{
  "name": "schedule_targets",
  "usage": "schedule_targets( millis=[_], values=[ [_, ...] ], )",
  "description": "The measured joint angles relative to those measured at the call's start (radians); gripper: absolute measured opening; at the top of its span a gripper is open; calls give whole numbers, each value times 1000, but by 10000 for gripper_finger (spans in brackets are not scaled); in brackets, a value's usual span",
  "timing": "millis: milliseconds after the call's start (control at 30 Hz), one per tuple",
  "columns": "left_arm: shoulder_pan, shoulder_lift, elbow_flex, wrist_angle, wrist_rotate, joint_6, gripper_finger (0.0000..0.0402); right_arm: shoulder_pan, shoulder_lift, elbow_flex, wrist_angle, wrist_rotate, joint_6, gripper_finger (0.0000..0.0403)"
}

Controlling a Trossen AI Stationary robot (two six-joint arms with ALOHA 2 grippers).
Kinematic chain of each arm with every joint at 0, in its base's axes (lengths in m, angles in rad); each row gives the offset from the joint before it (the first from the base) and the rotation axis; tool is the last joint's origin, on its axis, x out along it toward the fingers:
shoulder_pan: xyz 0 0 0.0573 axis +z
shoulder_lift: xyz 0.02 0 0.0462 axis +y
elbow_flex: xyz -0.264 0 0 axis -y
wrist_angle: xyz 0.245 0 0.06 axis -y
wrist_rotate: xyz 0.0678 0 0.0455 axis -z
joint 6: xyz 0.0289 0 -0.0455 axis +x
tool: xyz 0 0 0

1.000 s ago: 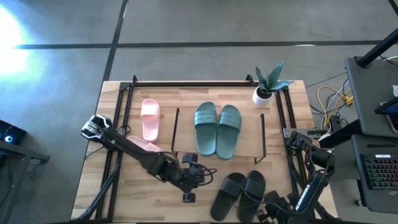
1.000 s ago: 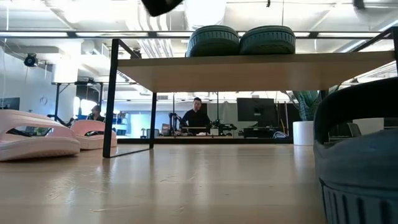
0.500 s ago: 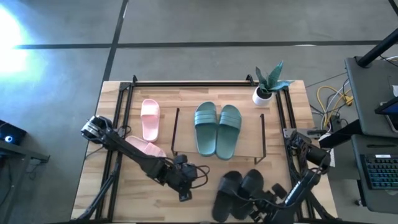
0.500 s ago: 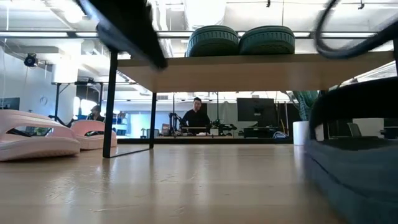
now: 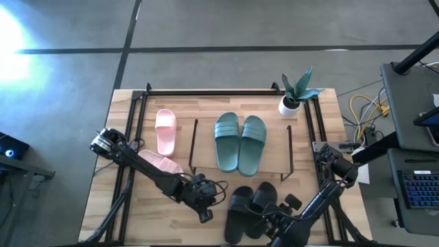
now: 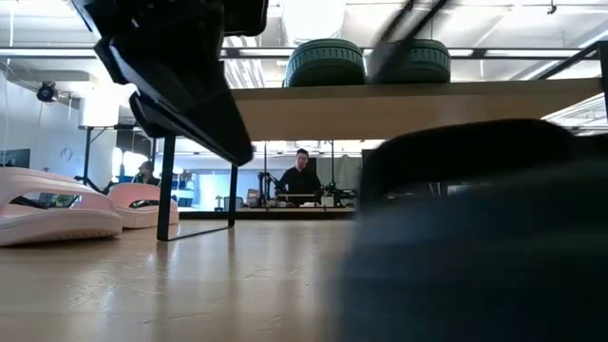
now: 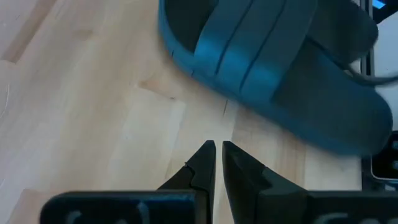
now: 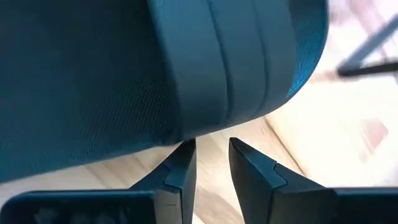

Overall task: Pick and place slides into the shelf
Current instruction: Adjust the black slides under the shelf

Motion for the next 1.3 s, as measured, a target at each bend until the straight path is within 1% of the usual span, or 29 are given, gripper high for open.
schedule_targets(
  millis=[67, 133, 267, 367, 433, 500, 633, 833, 967, 1100, 1167, 1233, 1300],
  values=[
    [0, 12, 0, 13, 0, 0, 15, 0, -1, 12, 0, 40, 0, 85],
    [0, 28, 0, 22, 4, 0, 15, -3, -1, 15, -6, 43, 2, 81],
    [0, 48, -1, 36, 37, 0, 15, 1, -1, 33, -30, -43, 92, 71],
    [0, 59, -1, 44, 80, -1, 15, 26, -3, 73, -21, -55, 150, 63],
    [0, 69, -1, 64, 118, -2, 15, 39, -5, 111, -13, -56, 159, 57],
    [0, 81, -1, 105, 147, -2, 15, 46, -6, 146, 10, -56, 157, 51],
    [0, 131, 0, 239, 188, -5, 15, 48, -3, 199, 54, -56, 153, 43],
    [0, 216, 26, 348, 223, -51, 15, 50, -2, 220, 83, -56, 201, 38],
    [4, 275, 48, 425, 226, -50, 15, 55, -1, 208, 97, -79, 257, 38],
    [19, 305, 78, 488, 223, -50, 15, 66, 0, 207, 132, -112, 265, 38],
    [27, 310, 95, 482, 194, -44, 15, 69, 0, 207, 152, -113, 282, 38],
    [34, 310, 98, 481, 142, -34, 15, 73, 0, 206, 167, -112, 291, 38],
    [45, 310, 100, 479, 119, -2, 15, 77, 0, 206, 189, -112, 303, 38]
  ],
)
